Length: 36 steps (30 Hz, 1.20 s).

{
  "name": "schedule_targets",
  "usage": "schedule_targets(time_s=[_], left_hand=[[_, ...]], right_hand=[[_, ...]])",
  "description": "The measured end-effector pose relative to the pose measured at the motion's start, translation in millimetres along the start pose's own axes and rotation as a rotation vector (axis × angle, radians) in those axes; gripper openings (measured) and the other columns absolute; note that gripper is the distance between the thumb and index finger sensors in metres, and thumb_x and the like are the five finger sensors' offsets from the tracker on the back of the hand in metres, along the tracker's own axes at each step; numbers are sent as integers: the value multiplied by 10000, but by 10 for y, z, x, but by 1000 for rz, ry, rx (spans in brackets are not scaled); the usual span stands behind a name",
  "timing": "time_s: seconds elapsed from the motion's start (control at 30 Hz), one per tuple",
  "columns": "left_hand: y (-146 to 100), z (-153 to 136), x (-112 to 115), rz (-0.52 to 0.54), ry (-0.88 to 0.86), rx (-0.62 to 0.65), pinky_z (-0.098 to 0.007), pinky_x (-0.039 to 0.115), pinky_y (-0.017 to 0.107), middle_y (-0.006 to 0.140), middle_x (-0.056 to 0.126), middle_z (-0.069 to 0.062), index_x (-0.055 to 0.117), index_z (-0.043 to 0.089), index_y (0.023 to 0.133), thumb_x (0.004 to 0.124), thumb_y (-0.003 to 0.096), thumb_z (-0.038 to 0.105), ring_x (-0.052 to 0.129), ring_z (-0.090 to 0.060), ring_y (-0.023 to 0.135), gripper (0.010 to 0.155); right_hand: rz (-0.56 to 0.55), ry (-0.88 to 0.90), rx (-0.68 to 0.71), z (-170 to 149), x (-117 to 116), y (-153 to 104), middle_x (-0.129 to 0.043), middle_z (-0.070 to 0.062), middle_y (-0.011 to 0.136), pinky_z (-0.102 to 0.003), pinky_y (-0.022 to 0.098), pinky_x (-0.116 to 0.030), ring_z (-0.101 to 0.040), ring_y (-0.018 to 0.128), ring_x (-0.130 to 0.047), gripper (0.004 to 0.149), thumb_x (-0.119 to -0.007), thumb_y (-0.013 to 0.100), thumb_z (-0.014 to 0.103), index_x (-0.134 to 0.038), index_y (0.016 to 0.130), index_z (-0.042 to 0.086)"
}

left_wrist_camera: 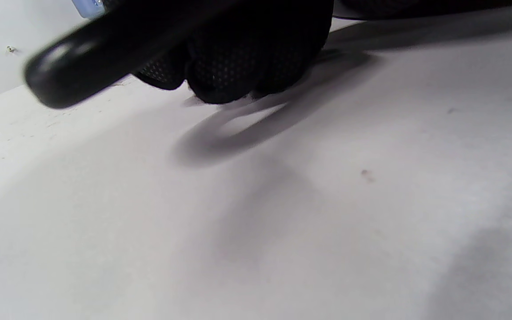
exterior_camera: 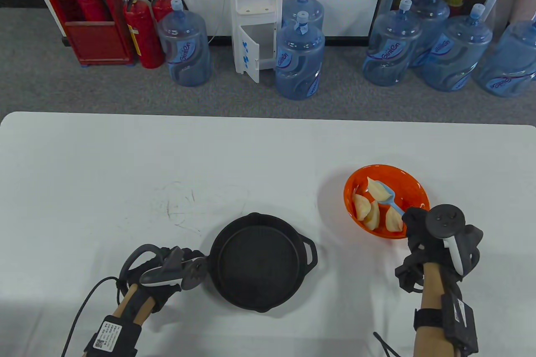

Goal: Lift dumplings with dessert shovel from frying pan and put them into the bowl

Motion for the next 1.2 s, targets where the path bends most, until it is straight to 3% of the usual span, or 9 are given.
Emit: schedule_targets(time_s=[0.33, 0.6, 1.03, 1.2], left_hand=[[1, -7, 4, 2, -7, 0, -497, 769, 752, 883, 828, 96, 577, 281, 1065, 542, 567, 515, 969, -137, 694, 551], [1, -12, 5, 4, -10, 0, -496, 767, 754, 881, 827, 96, 576, 281, 1064, 543, 567, 514, 968, -136, 694, 550], [-5, -11, 2, 1, -8, -1, -498, 767, 753, 884, 826, 95, 576, 279, 1065, 542, 568, 514, 967, -139, 695, 552], [-3, -10, 1, 1, -7, -2, -499, 768, 752, 884, 827, 94, 576, 281, 1065, 542, 568, 514, 968, -139, 695, 550]], right_hand=[[-10, -84, -15, 36, -13, 122, -933, -95, 793, -333, 248, -805, -159, 351, -929, 407, -767, 621, 390, -851, 986, 229], [-15, -260, 28, 168, -41, 158, -934, -86, 796, -335, 256, -804, -159, 357, -928, 404, -774, 615, 397, -856, 980, 246], [-178, -552, 125, 439, -77, 50, -885, -51, 899, -388, 391, -824, -194, 549, -956, 399, -800, 602, 385, -836, 988, 292], [-202, -612, 144, 463, -67, 38, -881, -48, 903, -387, 398, -824, -192, 554, -956, 400, -798, 601, 382, -830, 990, 297]])
Point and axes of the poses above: the tracker on the back of each hand, its own z axis roughly to the thumb side, its own y axis roughly from the wrist to the fingertips, x = y × z, the point moved 1 cm from there along y, roughly from the wrist to the fingertips
